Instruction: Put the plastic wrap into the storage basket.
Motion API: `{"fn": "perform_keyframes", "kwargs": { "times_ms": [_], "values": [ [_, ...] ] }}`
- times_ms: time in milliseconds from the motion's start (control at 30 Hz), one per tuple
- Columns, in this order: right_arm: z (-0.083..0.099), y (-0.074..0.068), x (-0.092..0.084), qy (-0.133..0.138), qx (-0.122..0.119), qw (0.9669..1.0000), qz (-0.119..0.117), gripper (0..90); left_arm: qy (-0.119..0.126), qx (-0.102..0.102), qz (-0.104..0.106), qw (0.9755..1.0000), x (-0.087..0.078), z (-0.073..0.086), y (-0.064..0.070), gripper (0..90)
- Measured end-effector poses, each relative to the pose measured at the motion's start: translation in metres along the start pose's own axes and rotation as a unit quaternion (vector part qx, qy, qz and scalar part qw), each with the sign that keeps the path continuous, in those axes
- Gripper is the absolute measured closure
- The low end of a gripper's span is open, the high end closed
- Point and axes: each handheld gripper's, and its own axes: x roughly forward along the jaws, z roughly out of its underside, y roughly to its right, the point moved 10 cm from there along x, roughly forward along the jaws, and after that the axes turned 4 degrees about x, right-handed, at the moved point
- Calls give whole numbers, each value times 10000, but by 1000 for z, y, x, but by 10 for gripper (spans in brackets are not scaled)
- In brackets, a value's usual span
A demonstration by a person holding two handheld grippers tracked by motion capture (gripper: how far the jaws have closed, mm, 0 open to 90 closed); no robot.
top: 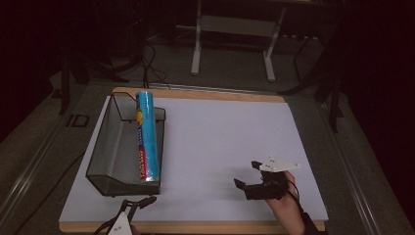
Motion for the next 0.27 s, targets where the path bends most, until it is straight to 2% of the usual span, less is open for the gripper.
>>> {"fn": "perform_keyframes", "kwargs": {
  "times_ms": [267],
  "values": [
    [0, 4, 4, 54, -58, 10000, 43, 114, 1, -11, -26, 10000, -1, 0, -1, 27]
  ]
}}
